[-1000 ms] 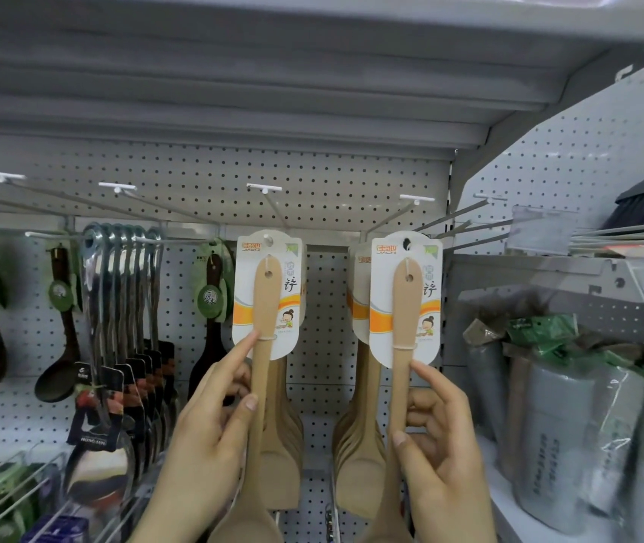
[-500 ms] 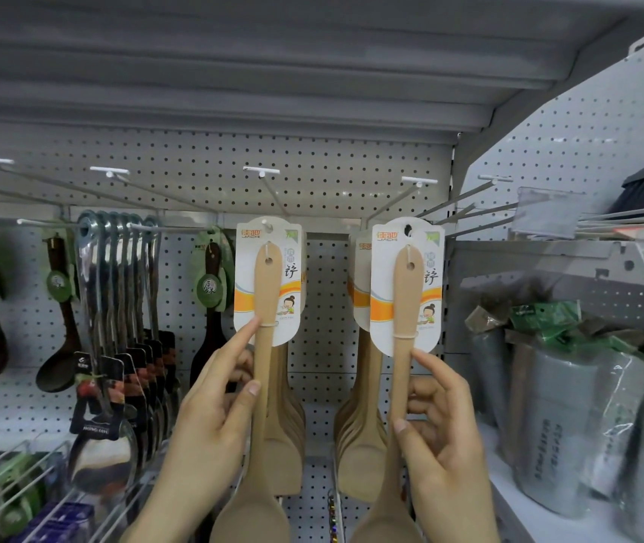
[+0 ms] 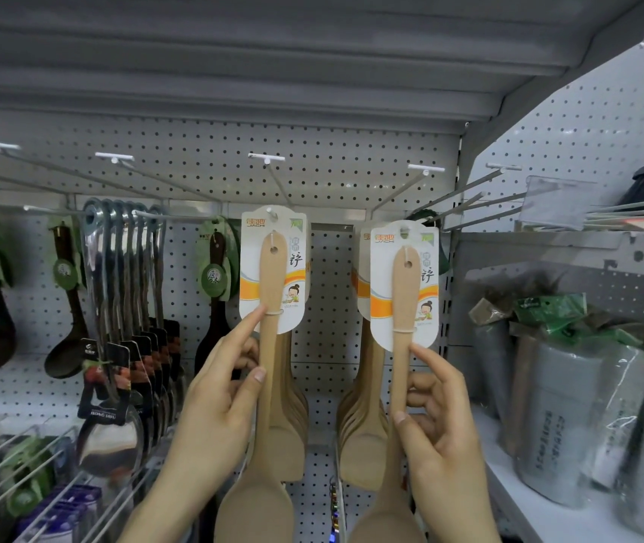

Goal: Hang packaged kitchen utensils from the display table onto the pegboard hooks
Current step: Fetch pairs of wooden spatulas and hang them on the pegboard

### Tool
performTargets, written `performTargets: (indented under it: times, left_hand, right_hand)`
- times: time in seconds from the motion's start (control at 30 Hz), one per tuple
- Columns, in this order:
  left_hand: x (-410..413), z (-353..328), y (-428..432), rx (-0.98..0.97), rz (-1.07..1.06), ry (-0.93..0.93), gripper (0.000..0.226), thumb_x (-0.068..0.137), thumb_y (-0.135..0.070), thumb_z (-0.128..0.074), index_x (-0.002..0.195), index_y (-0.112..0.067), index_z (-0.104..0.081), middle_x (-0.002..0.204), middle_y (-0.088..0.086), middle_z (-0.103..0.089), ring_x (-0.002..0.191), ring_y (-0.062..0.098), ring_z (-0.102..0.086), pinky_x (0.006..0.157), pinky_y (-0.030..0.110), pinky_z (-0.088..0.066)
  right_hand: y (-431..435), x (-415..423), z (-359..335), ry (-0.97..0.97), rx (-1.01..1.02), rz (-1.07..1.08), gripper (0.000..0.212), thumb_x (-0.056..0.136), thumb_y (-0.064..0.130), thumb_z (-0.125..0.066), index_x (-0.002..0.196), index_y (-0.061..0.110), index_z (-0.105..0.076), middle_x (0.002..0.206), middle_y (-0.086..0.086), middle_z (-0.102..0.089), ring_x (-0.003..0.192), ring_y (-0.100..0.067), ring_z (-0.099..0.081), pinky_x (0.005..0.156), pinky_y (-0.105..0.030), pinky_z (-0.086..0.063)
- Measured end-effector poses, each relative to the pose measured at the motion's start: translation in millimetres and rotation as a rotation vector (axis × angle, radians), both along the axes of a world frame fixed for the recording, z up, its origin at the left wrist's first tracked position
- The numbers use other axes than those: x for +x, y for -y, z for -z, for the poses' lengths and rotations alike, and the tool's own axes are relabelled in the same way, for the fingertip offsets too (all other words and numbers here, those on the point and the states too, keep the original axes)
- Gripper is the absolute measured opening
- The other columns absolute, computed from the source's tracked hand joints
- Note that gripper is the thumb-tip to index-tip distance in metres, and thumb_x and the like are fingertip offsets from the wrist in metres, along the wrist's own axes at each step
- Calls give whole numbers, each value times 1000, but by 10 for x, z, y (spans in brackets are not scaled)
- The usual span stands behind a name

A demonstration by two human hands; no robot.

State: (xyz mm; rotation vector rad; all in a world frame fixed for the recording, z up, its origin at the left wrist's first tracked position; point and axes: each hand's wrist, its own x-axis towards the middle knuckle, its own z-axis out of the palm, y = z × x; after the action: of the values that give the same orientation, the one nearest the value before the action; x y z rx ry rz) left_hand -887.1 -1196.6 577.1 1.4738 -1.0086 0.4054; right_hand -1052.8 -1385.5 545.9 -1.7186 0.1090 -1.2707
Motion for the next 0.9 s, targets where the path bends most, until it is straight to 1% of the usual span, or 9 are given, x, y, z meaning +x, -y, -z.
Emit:
performTargets:
  times: [0.17,0.37,0.43,0.53,0.57,0.63,0.73,0.83,0.9]
  left_hand:
    - [73,5,68,-11,8,-9,78,105,1,-58,154,-58,-43,116,-17,-59,111,15,-59,89,22,-54]
    - [224,-22,215,6,-13,-19,80,104,2,-59,156,-56,-42,114,-16,-60,111,14,-61,96,33,-53]
    - [281,-41,273,10,-21,-31,79,104,1,-59,156,-56,-42,112,-14,-60,106,13,-61,93,34,-54]
    - [347,-46,323,12,-30,-30,78,104,2,-59,156,-54,-43,113,-8,-59,101,15,-60,88,33,-54]
    - [363,-41,329,13,-33,-26,77,104,1,-59,156,-53,-43,113,-7,-59,101,15,-60,88,32,-54]
    - [386,-27,336,15,-35,-18,77,105,1,-58,156,-54,-42,115,-5,-58,103,15,-60,89,33,-53]
    - [417,6,321,29,-36,-15,80,105,-1,-59,156,-59,-37,116,-7,-58,107,12,-61,92,32,-54]
    - [395,85,274,68,-38,-27,78,104,-3,-62,158,-55,-37,121,-9,-57,111,11,-62,95,33,-56]
    - [347,157,218,95,-45,-11,76,105,-4,-62,156,-55,-37,121,-17,-54,114,9,-61,93,25,-56]
  right_hand:
    - [125,150,-26,-25,5,11,87,95,-16,-58,149,52,-50,116,8,-67,106,-21,-67,93,-47,-57]
    - [294,433,-148,-54,9,28,87,96,-16,-54,145,56,-50,109,14,-65,104,-18,-67,92,-42,-58]
    - [338,510,-185,-68,14,24,86,97,-13,-54,144,58,-49,112,11,-65,105,-16,-66,93,-41,-58]
    - [385,588,-189,-68,13,27,85,99,-12,-55,142,60,-48,115,9,-64,105,-13,-65,91,-29,-56]
    - [396,600,-177,-67,10,29,84,99,-12,-56,143,59,-48,113,13,-64,106,-12,-65,88,-23,-54]
    - [407,603,-141,-72,6,38,83,100,-12,-55,145,58,-48,111,22,-63,108,-11,-64,87,-19,-54]
    - [400,574,-64,-81,8,64,82,100,-10,-55,144,59,-48,111,22,-61,107,-10,-63,88,-24,-56]
    - [332,517,7,-54,-18,125,78,100,-9,-57,140,57,-51,120,9,-59,106,-12,-62,92,-28,-56]
    - [251,469,47,-43,-51,177,74,99,-9,-58,137,55,-51,124,9,-56,109,-10,-61,92,-26,-55]
